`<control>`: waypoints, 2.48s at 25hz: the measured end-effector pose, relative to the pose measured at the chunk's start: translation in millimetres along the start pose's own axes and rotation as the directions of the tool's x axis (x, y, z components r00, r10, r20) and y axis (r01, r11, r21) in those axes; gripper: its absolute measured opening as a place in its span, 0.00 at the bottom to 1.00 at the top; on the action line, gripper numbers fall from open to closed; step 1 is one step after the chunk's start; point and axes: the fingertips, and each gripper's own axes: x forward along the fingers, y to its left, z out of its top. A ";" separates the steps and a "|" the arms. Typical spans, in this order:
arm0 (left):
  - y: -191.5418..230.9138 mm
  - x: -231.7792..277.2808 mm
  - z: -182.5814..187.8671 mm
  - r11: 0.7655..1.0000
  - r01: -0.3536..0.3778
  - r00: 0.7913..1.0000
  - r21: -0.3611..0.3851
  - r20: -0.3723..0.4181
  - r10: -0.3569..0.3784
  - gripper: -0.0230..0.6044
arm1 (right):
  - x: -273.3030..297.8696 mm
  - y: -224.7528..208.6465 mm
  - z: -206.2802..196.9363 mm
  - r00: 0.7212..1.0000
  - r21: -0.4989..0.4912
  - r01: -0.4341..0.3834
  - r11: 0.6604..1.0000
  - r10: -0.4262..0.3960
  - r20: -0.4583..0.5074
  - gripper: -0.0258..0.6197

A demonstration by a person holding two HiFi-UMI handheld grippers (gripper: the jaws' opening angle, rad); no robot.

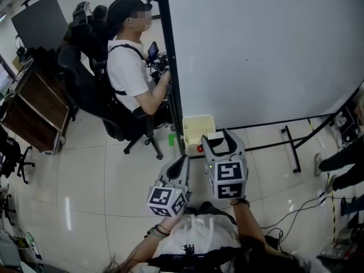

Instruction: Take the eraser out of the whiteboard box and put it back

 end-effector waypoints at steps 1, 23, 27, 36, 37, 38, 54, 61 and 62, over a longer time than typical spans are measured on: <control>2.0 0.1 0.1 1.000 -0.006 1.000 -0.003 0.001 0.006 0.01 | 0.4 1.2 1.5 1.000 0.005 -0.004 1.000 0.004 0.001 0.46; 19.5 -11.3 1.6 0.997 -0.060 0.998 -0.040 0.002 0.060 0.01 | 64.9 16.4 -43.5 0.997 0.018 -0.012 1.000 0.014 -0.078 0.56; 20.6 -10.5 1.4 0.997 -0.062 0.998 -0.041 0.001 0.062 0.01 | 19.3 18.5 4.4 0.994 0.157 -0.081 0.984 0.069 0.079 0.51; 6.9 3.9 -4.0 0.999 -0.014 1.000 -0.042 -0.008 0.014 0.01 | -5.6 13.8 -33.0 0.999 0.274 -0.035 0.961 0.025 0.037 0.07; 6.0 4.9 -3.8 0.999 -0.011 1.000 -0.041 -0.009 0.010 0.01 | -5.0 13.5 -33.7 0.999 0.274 -0.035 0.961 0.027 0.033 0.07; 5.4 5.4 -3.6 0.999 -0.009 1.000 -0.040 -0.009 0.008 0.01 | -4.9 12.8 -33.3 0.999 0.271 -0.032 0.962 0.025 0.032 0.07; 7.4 -8.3 4.4 0.999 -0.034 0.999 -0.001 0.009 0.034 0.01 | -4.1 22.5 -34.4 0.999 0.205 -0.040 0.978 0.040 0.004 0.07; 1.3 -8.5 1.8 1.000 -0.026 1.000 -0.001 0.004 0.026 0.01 | -8.7 19.8 -38.2 0.999 0.218 -0.039 0.975 0.040 0.002 0.07; 0.8 -7.9 1.1 1.000 -0.025 1.000 -0.001 0.004 0.025 0.01 | -9.0 18.8 -38.8 0.999 0.220 -0.038 0.975 0.039 0.002 0.07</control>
